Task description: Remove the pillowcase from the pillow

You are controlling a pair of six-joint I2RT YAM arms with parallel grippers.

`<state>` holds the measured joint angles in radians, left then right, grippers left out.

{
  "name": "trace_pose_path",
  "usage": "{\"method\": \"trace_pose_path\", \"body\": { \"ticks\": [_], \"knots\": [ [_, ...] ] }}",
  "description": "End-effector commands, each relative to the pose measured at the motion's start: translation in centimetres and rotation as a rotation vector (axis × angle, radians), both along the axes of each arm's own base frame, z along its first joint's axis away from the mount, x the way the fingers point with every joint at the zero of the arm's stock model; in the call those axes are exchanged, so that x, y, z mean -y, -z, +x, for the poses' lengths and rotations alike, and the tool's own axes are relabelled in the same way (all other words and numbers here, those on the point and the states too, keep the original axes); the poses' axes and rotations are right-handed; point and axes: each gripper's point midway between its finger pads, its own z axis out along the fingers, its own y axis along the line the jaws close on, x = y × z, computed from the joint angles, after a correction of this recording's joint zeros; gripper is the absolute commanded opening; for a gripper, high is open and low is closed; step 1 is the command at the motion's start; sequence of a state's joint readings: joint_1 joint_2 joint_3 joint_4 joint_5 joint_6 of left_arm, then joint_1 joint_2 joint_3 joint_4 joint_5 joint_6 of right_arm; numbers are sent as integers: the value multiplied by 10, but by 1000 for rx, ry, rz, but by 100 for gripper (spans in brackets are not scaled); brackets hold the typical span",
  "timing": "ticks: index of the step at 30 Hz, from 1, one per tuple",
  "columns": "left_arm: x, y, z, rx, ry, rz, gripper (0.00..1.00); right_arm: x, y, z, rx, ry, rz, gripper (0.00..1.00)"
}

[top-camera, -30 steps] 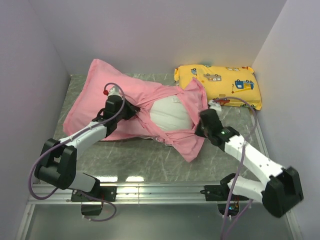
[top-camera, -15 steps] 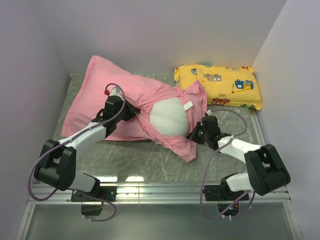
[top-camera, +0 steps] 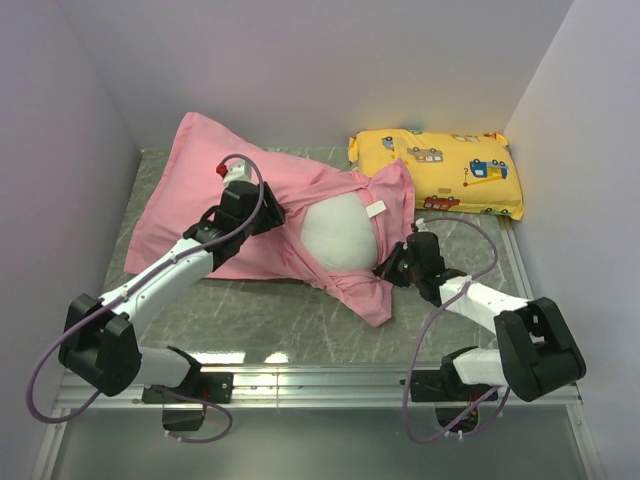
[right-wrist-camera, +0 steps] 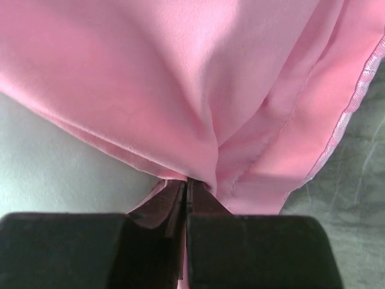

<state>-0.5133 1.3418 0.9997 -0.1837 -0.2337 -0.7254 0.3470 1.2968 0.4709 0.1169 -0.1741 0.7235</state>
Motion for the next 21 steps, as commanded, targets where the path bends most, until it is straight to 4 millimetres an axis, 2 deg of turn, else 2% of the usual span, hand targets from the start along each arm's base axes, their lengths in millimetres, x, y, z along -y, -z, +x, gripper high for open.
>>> {"method": "trace_pose_path", "body": {
  "ticks": [1, 6, 9, 14, 21],
  "knots": [
    [-20, -30, -1, 53, -45, 78, 65, 5, 3, -9, -15, -12, -37, 0],
    [-10, -56, -7, 110, 26, 69, 76, 7, -3, -8, 2, -7, -42, 0],
    [5, -70, -13, 142, 111, 43, 80, 8, -6, -7, 12, -5, -49, 0],
    [24, -93, -21, 189, 201, 9, 82, 8, -12, -7, 26, -9, -50, 0],
    [35, -114, -25, 245, 239, -1, 84, 9, -15, -7, 30, -6, -48, 0]
  ]
}}
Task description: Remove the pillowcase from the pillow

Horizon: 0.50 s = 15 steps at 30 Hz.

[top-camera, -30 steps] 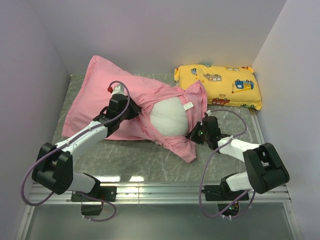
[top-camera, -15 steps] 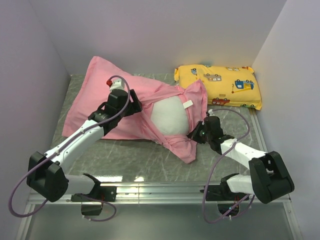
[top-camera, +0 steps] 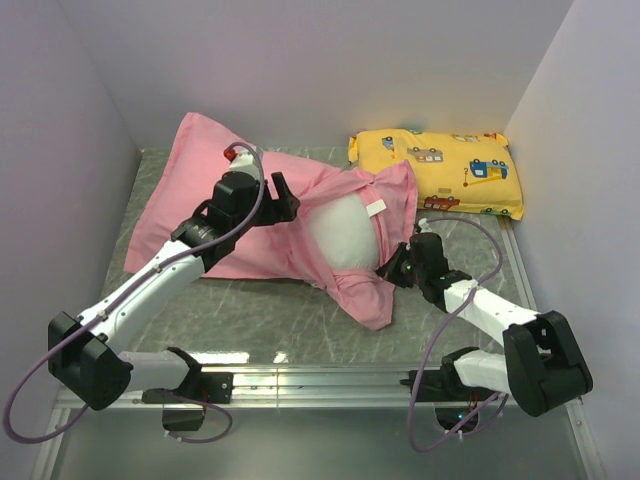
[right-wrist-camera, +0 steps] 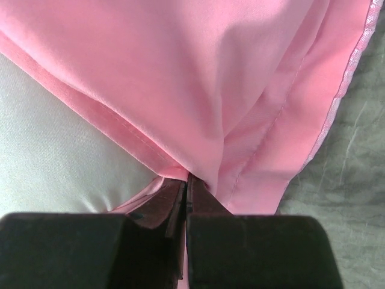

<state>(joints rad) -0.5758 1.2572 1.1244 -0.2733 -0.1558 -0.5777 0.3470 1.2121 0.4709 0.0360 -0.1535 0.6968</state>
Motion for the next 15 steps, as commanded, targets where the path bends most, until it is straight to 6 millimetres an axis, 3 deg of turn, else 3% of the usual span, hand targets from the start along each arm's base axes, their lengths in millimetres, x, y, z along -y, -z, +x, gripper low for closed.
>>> {"method": "trace_pose_path", "body": {
  "ticks": [1, 9, 12, 14, 15],
  "knots": [
    [10, -49, -3, 122, 50, -43, 84, 2, -5, 0, 12, -6, -20, 0],
    [17, -60, -5, 144, 68, -44, 83, 1, -7, 0, 16, -5, -13, 0],
    [29, -72, -13, 169, 100, -37, 83, 1, -8, 1, 23, -6, -14, 0],
    [44, -91, -21, 201, 122, -30, 84, 1, -10, 2, 28, -4, -14, 0],
    [48, -87, -23, 194, 125, -13, 84, 2, -10, 3, 30, -1, -14, 0]
  ]
}}
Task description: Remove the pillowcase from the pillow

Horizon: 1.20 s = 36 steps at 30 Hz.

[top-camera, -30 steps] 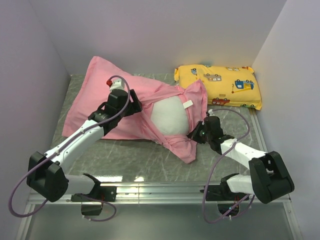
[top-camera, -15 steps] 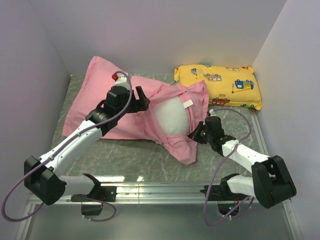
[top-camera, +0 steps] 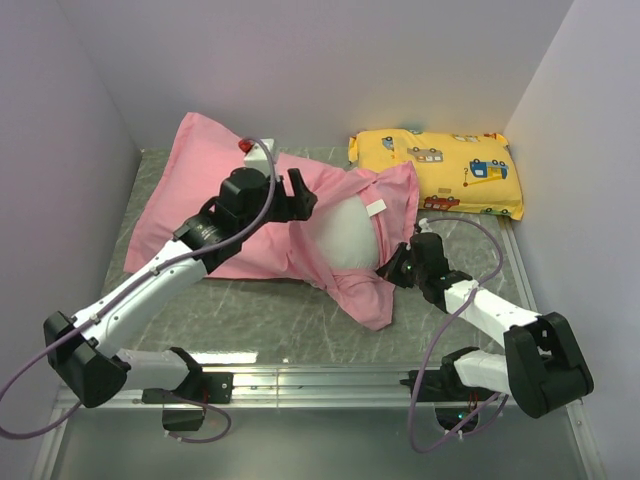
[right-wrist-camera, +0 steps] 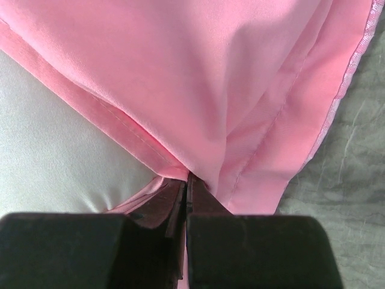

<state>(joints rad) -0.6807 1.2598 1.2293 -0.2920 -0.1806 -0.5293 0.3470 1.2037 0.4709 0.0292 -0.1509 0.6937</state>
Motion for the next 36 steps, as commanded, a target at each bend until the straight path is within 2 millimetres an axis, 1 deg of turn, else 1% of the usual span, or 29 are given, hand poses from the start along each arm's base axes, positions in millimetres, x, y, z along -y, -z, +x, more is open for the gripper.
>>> {"method": "trace_pose_path", "body": {
  "ticks": [1, 3, 4, 6, 7, 9, 10, 12, 13, 14, 15, 16, 18, 19, 21, 22, 24, 25, 26, 27, 28, 29, 30, 31, 32, 33, 35, 36],
  "knots": [
    [30, -49, -17, 111, 59, -13, 84, 1, -9, 3, 27, -2, -13, 0],
    [42, -54, -23, 123, 59, -5, 84, 1, -9, 3, 25, -1, -12, 0],
    [58, -48, -32, 111, 88, 7, 84, 0, -9, 3, 25, -4, -11, 0],
    [69, -41, -34, 106, 70, 31, 85, 0, -9, 3, 23, -4, -10, 0],
    [85, -25, -39, 82, 85, 62, 86, 0, -9, 3, 23, -3, -8, 0],
    [96, -8, -39, 65, 62, 104, 87, -1, -10, 3, 25, -4, -7, 0],
    [110, 8, -42, 39, 68, 135, 88, 0, -10, 4, 26, -3, -6, 0],
    [119, 21, -40, 25, 40, 154, 90, 1, -8, 0, 10, -3, -15, 0],
    [128, 40, -40, 1, 37, 189, 90, 2, -8, 1, 13, 0, -15, 0],
    [127, 52, -39, -18, 14, 218, 92, 2, -8, 1, 14, 2, -17, 0],
    [126, 60, -36, -33, -12, 234, 93, 3, -9, 0, 16, 1, -18, 0],
    [124, 79, -30, -54, -59, 268, 94, 3, -8, -1, 14, 2, -17, 0],
    [119, 99, -26, -70, -97, 333, 98, 4, -8, -1, 16, 4, -19, 0],
    [118, 118, -22, -87, -110, 374, 99, 4, -8, -3, 18, 3, -19, 0],
    [115, 136, -18, -109, -120, 421, 99, 5, -7, -3, 17, 4, -21, 0],
    [113, 151, -13, -125, -136, 450, 99, 5, -7, -4, 16, 5, -20, 0],
    [113, 166, -7, -147, -133, 465, 99, 4, -7, -3, 19, 2, -13, 0],
    [110, 180, -1, -164, -135, 489, 99, 3, -8, -4, 19, -2, -10, 0],
    [110, 187, 1, -175, -130, 500, 97, 3, -8, -4, 21, -2, -9, 0],
    [112, 191, 6, -186, -124, 503, 92, 3, -8, -4, 19, -2, -10, 0],
    [107, 205, 11, -215, -124, 530, 82, 3, -10, -4, 25, -3, -12, 0],
    [110, 209, 13, -232, -106, 522, 42, 3, -11, -4, 28, -5, -14, 0],
    [112, 213, 14, -243, -90, 514, 20, 3, -14, -5, 34, -10, -15, 0],
    [112, 215, 21, -258, -86, 490, 4, 3, -15, -5, 36, -13, -16, 0],
    [114, 214, 23, -269, -76, 464, 0, 2, -17, -6, 40, -22, -14, 0],
    [120, 215, 21, -290, -40, 432, 0, 0, -23, -7, 52, -37, -13, 0],
    [124, 208, 27, -298, -42, 365, 0, -7, -30, -11, 65, -74, -7, 0],
    [128, 205, 29, -318, -37, 322, 0, -10, -37, -13, 81, -92, -15, 0]
  ]
}}
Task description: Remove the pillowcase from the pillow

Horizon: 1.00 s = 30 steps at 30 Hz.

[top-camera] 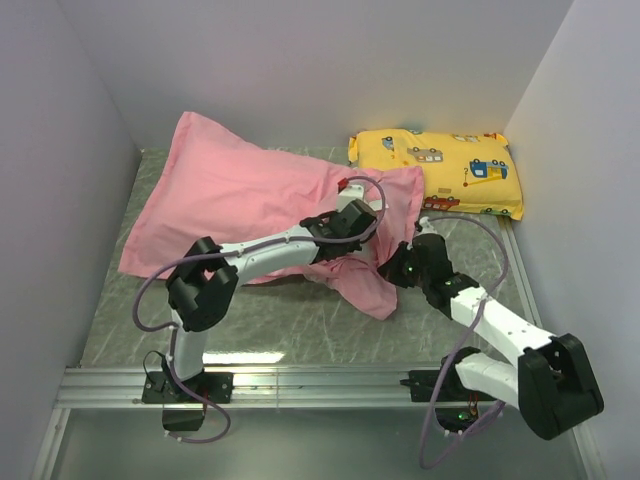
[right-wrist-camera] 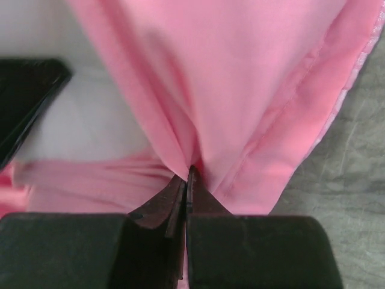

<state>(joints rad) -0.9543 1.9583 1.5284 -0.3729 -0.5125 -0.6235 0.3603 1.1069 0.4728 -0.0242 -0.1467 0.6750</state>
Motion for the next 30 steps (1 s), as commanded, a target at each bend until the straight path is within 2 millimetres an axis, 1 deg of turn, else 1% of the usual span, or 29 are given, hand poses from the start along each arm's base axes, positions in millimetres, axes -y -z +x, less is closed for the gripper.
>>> {"method": "trace_pose_path", "body": {
  "ticks": [1, 3, 4, 6, 7, 8, 10, 11, 12, 14, 15, 16, 17, 19, 20, 22, 23, 24, 26, 27, 30],
  "knots": [
    [-3, 14, 17, -96, -20, -101, 0, -17, -21, -13, 39, -102, -27, 0],
    [-4, 7, 26, -93, -44, -157, 0, -23, -26, -19, 53, -140, -50, 0],
    [-9, 0, 34, -96, -68, -200, 0, -32, -27, -28, 55, -187, -54, 0],
    [-12, -12, 44, -83, -103, -252, 0, -43, -31, -39, 76, -245, -51, 0],
    [-20, -19, 52, -69, -130, -266, 0, -47, -33, -44, 85, -263, -54, 0],
    [-22, -24, 56, -63, -143, -283, 0, -55, -34, -53, 94, -298, -54, 0],
    [-30, -38, 67, -47, -172, -334, 0, -55, -31, -61, 95, -306, -51, 0],
    [-32, -43, 70, -40, -180, -348, 0, -55, -28, -65, 89, -313, -52, 0],
    [-35, -52, 74, -28, -191, -367, 0, -53, -22, -72, 75, -316, -53, 0],
    [-45, -62, 83, -8, -220, -377, 0, -51, -17, -80, 65, -325, -46, 0],
    [-45, -73, 88, 8, -226, -394, 0, -52, -16, -87, 68, -335, -27, 0],
    [-50, -76, 93, 9, -241, -398, 0, -52, -17, -89, 74, -336, -12, 0],
    [-51, -81, 96, 12, -240, -415, 0, -52, -17, -91, 75, -334, -6, 0],
    [-57, -94, 106, 30, -254, -453, 0, -49, -13, -96, 60, -325, -1, 0],
    [-57, -106, 111, 43, -254, -477, 0, -49, -11, -97, 54, -328, -3, 0],
    [-61, -113, 117, 42, -258, -491, 0, -46, -3, -100, 30, -314, -12, 0],
    [-62, -118, 119, 45, -257, -494, 0, -44, 1, -99, 24, -301, -20, 0],
    [-61, -129, 122, 52, -249, -515, 0, -43, 6, -100, 4, -289, -25, 0],
    [-64, -140, 125, 61, -252, -531, 0, -42, 11, -99, -10, -275, -35, 0],
    [-65, -145, 126, 61, -251, -544, 1, -40, 17, -97, -29, -257, -56, 0],
    [-70, -161, 125, 58, -237, -579, 0, -36, 24, -91, -56, -215, -98, 0]
  ]
}}
